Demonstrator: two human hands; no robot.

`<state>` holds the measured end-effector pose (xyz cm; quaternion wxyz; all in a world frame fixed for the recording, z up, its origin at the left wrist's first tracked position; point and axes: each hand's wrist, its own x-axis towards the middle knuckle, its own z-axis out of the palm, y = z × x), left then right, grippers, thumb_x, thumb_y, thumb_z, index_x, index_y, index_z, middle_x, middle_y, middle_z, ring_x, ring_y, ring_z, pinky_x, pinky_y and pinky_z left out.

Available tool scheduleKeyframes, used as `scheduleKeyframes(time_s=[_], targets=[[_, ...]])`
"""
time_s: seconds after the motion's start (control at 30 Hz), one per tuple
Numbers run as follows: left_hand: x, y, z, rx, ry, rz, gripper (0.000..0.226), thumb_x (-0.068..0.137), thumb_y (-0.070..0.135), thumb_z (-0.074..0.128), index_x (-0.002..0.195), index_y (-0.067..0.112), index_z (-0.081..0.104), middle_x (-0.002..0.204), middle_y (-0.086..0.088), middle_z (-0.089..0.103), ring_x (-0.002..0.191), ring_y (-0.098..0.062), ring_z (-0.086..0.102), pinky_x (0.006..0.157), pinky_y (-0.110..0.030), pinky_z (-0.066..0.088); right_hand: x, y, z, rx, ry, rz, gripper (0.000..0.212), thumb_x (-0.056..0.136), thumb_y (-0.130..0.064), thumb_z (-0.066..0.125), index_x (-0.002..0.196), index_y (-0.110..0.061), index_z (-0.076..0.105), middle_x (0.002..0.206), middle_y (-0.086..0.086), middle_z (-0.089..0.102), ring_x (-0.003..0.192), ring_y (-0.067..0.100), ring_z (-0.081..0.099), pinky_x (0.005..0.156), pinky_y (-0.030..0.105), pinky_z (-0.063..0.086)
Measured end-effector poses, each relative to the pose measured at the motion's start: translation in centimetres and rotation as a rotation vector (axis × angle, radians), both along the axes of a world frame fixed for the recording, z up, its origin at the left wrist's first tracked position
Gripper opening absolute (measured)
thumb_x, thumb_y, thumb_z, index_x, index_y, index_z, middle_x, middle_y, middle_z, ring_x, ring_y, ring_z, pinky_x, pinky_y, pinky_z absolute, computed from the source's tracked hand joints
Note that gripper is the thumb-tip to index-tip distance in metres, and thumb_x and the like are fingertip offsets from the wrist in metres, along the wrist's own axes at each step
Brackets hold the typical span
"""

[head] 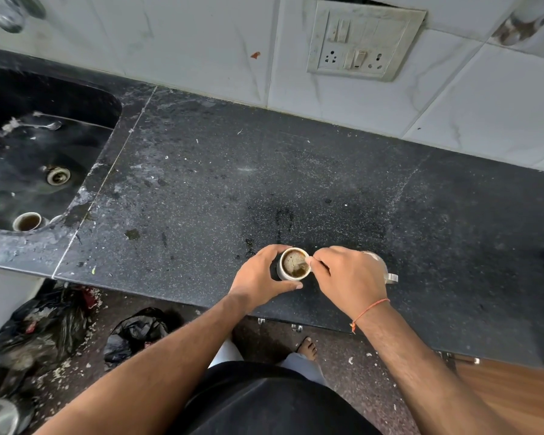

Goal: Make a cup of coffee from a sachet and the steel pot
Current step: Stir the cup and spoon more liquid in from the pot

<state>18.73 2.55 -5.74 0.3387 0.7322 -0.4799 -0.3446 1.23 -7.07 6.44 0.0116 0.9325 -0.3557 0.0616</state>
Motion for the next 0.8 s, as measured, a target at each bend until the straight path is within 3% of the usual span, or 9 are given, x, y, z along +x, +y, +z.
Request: scheduleKeyframes(time_s=[0.3,0.43,0.57,0.8], targets=[[-0.03,0.08,-0.1,-0.01,0.002,-0.002,0.079,0.07,0.06,0.096,0.137,0.039,0.06,0.126,0.027,0.064,0.116,0.005,0.06,0.098,-0.023,0.05,-0.16,-0.63,0.47,-0.011,0.06,-0.042,0.033,0.091,-0.031,0.078,0.062,-0.022,0.065,0.058,-0.003,0.062,0.049,0.028,0.062,0.047,0.025,0.025],[-0.03,0.07,-0.07,-0.007,-0.005,-0.006,0.079,0.07,0.06,0.097,0.137,0.039,0.06,0.126,0.027,0.064,0.115,0.005,0.06,0.098,-0.024,0.05,0.5,-0.46,0.35,0.01,0.033,-0.031,0.034,0.092,-0.034,0.078,0.063,-0.022,0.065,0.058,-0.004,0.062,0.048,0.026,0.06,0.046,0.022,0.011],[0.0,0.03,-0.04,-0.014,-0.006,-0.006,0.078,0.07,0.059,0.097,0.136,0.04,0.061,0.125,0.026,0.065,0.115,0.005,0.061,0.099,-0.026,0.052,0.79,-0.66,0.17,-0.017,0.027,-0.095,0.035,0.092,-0.032,0.079,0.062,-0.022,0.064,0.057,-0.004,0.062,0.047,0.027,0.059,0.047,0.025,0.022],[0.1,0.07,-0.24,-0.017,-0.001,-0.009,0.079,0.07,0.061,0.096,0.137,0.04,0.06,0.124,0.028,0.065,0.115,0.005,0.062,0.098,-0.025,0.053,0.14,-0.53,0.59,0.055,0.044,-0.073,0.039,0.093,-0.033,0.076,0.059,-0.021,0.06,0.055,-0.004,0.06,0.048,0.026,0.057,0.043,0.025,0.026]])
